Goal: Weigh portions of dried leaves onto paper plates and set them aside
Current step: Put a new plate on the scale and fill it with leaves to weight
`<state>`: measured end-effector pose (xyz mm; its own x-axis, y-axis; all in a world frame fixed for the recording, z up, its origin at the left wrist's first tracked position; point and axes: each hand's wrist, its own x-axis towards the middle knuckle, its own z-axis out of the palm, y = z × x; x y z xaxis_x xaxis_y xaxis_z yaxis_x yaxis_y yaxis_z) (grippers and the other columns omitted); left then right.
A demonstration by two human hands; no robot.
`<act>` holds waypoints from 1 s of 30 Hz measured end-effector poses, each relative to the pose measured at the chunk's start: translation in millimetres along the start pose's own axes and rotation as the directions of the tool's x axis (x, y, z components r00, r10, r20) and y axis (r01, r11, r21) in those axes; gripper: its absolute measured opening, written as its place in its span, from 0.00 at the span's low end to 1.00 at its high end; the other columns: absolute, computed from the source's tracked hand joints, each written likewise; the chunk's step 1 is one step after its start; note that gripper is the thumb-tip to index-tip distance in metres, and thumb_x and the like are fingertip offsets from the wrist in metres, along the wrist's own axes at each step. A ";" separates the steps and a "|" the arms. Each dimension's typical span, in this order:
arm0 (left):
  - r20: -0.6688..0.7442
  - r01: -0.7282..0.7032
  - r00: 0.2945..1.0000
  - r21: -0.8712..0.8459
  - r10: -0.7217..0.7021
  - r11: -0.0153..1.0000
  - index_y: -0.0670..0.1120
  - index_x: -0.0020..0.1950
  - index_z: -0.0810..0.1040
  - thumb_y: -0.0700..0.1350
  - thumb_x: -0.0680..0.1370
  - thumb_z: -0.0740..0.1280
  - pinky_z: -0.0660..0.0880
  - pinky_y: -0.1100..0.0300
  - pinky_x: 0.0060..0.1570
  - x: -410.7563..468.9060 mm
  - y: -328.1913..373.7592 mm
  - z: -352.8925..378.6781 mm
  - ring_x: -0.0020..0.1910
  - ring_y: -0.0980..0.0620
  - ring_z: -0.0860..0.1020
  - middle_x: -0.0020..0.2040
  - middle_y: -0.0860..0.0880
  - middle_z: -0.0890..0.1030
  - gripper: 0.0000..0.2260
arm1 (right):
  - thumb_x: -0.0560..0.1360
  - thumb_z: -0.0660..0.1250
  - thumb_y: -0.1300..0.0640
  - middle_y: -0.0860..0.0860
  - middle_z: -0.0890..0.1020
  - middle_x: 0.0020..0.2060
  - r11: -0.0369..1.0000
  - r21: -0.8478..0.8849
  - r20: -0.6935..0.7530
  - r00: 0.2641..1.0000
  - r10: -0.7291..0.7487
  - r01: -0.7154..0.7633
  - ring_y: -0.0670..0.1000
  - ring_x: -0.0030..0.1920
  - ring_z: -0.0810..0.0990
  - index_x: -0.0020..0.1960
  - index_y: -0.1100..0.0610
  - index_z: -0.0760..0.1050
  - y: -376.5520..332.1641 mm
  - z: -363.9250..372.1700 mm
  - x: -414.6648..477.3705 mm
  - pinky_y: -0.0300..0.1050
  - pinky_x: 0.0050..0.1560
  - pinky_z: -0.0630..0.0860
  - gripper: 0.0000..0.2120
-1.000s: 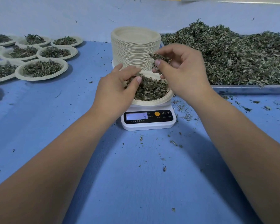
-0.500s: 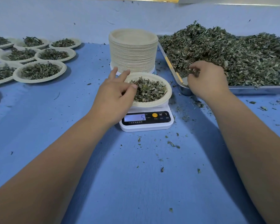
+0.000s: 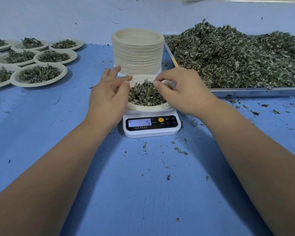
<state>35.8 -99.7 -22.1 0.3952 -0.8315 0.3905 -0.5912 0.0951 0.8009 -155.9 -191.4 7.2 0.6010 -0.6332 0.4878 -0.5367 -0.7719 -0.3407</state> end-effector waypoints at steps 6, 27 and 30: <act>0.034 0.005 0.999 -0.036 -0.004 0.999 0.63 0.43 0.85 0.47 0.80 0.61 0.52 0.70 0.70 -0.2 3.1 -1.1 0.79 0.62 0.57 0.76 0.57 0.71 0.16 | 0.83 0.60 0.45 0.49 0.76 0.30 0.998 0.016 0.013 0.998 -0.058 0.058 0.51 0.33 0.75 0.41 0.52 0.78 -0.6 2.4 -2.3 0.52 0.38 0.74 0.17; 0.027 0.179 0.984 -0.164 -0.177 0.970 0.58 0.70 0.78 0.52 0.77 0.62 0.67 0.51 0.74 4.7 -10.9 -0.5 0.72 0.59 0.72 0.71 0.58 0.76 0.21 | 0.81 0.60 0.40 0.44 0.81 0.41 0.993 -0.121 0.108 0.994 0.002 0.011 0.49 0.54 0.75 0.53 0.42 0.82 7.9 -1.5 4.4 0.51 0.67 0.61 0.14; 0.034 0.184 0.983 -0.169 -0.181 0.968 0.58 0.70 0.77 0.54 0.76 0.62 0.68 0.53 0.73 3.5 -9.3 -0.3 0.71 0.59 0.72 0.71 0.59 0.76 0.22 | 0.80 0.58 0.39 0.48 0.83 0.42 0.994 -0.107 0.062 0.998 -0.025 0.032 0.51 0.52 0.77 0.54 0.44 0.81 3.3 -3.1 3.9 0.52 0.66 0.64 0.16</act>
<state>42.9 -103.3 -28.0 0.4715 -0.8530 0.2238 -0.3812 0.0317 0.9239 -157.1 -196.2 10.5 0.6501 -0.6157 0.4454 -0.5774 -0.7812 -0.2371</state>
